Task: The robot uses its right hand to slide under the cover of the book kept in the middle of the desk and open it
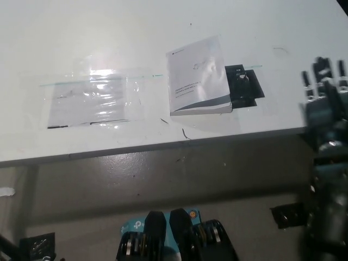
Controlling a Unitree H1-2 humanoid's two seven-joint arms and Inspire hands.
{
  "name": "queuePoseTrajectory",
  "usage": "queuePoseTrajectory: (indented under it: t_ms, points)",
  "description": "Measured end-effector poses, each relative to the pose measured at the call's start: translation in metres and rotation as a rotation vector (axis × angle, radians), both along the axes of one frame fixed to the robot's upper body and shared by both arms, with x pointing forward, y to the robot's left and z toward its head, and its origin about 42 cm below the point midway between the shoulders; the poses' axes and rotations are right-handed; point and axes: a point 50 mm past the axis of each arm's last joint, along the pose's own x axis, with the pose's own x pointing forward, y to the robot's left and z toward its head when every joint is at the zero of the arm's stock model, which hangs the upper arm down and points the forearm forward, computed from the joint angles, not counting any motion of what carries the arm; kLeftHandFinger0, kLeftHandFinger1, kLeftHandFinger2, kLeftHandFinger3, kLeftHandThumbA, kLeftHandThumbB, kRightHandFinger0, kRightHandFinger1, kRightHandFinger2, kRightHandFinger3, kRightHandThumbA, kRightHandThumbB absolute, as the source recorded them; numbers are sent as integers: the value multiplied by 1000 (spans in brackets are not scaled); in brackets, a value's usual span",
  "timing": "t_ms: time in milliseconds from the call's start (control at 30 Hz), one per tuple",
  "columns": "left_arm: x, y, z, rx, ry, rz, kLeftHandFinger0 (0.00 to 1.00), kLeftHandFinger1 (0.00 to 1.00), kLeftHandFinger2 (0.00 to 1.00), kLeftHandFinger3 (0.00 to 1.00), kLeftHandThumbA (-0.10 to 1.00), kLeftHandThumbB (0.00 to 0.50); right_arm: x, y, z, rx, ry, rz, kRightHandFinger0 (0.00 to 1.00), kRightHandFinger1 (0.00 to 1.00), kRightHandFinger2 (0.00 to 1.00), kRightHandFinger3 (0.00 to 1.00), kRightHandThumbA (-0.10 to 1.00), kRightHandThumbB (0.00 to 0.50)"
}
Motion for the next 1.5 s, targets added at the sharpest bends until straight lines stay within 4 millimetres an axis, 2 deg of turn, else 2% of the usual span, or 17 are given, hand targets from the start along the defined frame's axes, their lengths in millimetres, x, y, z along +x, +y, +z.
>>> queuePoseTrajectory:
  t_ms: [167, 200, 300, 400, 467, 567, 667, 833, 900, 1033, 1167, 1267, 1367, 1500]
  points:
    - [5, -1, 2, 1, -9, -4, 780, 782, 834, 889, 953, 169, 33, 23, -13, -10, 103, 73, 947, 932, 916, 1000, 1000, 160]
    - [5, -1, 2, 1, -9, -5, 778, 774, 818, 878, 946, 168, 36, 26, -15, -13, 117, 83, 936, 915, 911, 1000, 1000, 186]
    - [5, -1, 2, 1, -9, -5, 769, 763, 792, 861, 935, 178, 48, 40, -25, -24, 168, 112, 939, 923, 914, 1000, 1000, 170]
    - [5, -1, 2, 1, -7, -3, 767, 762, 800, 853, 941, 167, 55, 49, -29, -39, 190, 123, 928, 927, 907, 1000, 1000, 175]
    - [5, -1, 2, 2, -5, -5, 789, 776, 815, 882, 954, 166, 56, 52, -32, -55, 198, 125, 925, 916, 905, 1000, 1000, 180]
    - [5, -2, 1, 0, -3, -7, 752, 754, 800, 875, 943, 175, 57, 54, -35, -69, 205, 122, 883, 893, 886, 1000, 1000, 183]
    - [5, -2, 1, 0, -3, -8, 767, 776, 837, 897, 956, 171, 59, 56, -38, -79, 215, 119, 857, 863, 867, 1000, 1000, 192]
    - [5, -3, 1, 0, -3, -12, 782, 772, 803, 862, 953, 171, 60, 58, -40, -87, 220, 117, 886, 901, 905, 1000, 1000, 192]
    - [5, -3, 1, 0, -3, -13, 774, 763, 794, 853, 953, 182, 61, 59, -38, -90, 213, 119, 888, 881, 877, 1000, 1000, 188]
    - [6, -4, 1, 1, -1, -17, 778, 762, 793, 847, 947, 172, 62, 63, -35, -93, 203, 126, 875, 874, 865, 1000, 1000, 183]
    - [6, -5, 1, 1, 0, -19, 772, 750, 785, 831, 951, 170, 61, 68, -35, -98, 203, 134, 858, 858, 843, 1000, 1000, 202]
    - [6, -5, 1, 2, 3, -20, 764, 743, 778, 838, 938, 184, 60, 74, -36, -95, 204, 142, 873, 895, 874, 1000, 1000, 198]
    - [6, -5, 2, 2, 2, -21, 753, 736, 790, 858, 951, 153, 60, 80, -36, -95, 205, 153, 902, 892, 878, 1000, 1000, 191]
    - [7, -4, 2, 5, 2, -23, 763, 749, 790, 864, 931, 170, 59, 86, -38, -96, 214, 165, 878, 895, 859, 1000, 1000, 187]
